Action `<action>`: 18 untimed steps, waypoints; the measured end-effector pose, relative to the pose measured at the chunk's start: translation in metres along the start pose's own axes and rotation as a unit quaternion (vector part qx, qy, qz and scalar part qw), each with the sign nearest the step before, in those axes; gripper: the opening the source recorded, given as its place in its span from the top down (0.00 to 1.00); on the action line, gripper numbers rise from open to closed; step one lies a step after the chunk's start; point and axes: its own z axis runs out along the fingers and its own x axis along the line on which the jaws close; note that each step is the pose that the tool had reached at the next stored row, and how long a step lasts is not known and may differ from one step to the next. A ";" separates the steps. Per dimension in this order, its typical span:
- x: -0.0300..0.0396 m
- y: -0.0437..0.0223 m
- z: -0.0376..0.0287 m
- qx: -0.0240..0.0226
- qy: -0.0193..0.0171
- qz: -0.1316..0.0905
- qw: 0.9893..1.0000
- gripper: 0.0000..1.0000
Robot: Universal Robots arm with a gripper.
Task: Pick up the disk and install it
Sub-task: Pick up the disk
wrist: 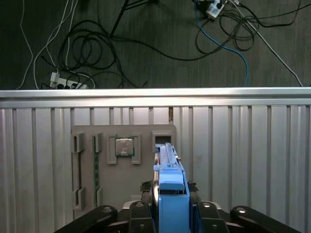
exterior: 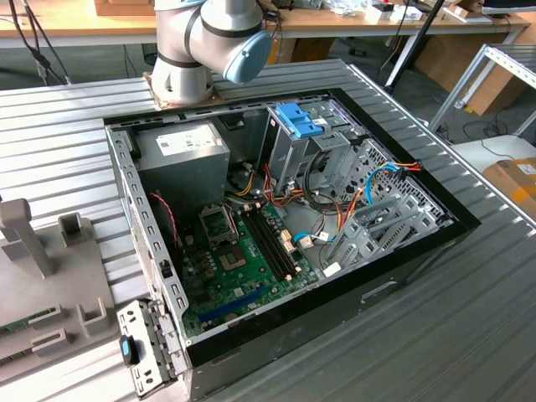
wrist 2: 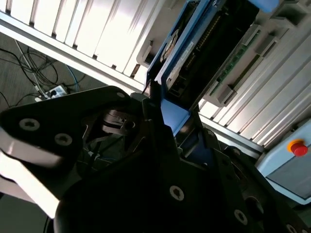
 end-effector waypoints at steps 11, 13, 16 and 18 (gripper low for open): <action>0.0003 -0.0003 -0.0298 0.000 0.000 0.000 1.000 0.63; 0.0004 -0.0003 -0.0337 0.000 0.000 0.000 1.000 0.63; 0.0005 -0.0004 -0.0416 0.000 0.000 0.000 1.000 0.63; 0.0005 -0.0004 -0.0467 0.000 0.000 0.000 1.000 0.63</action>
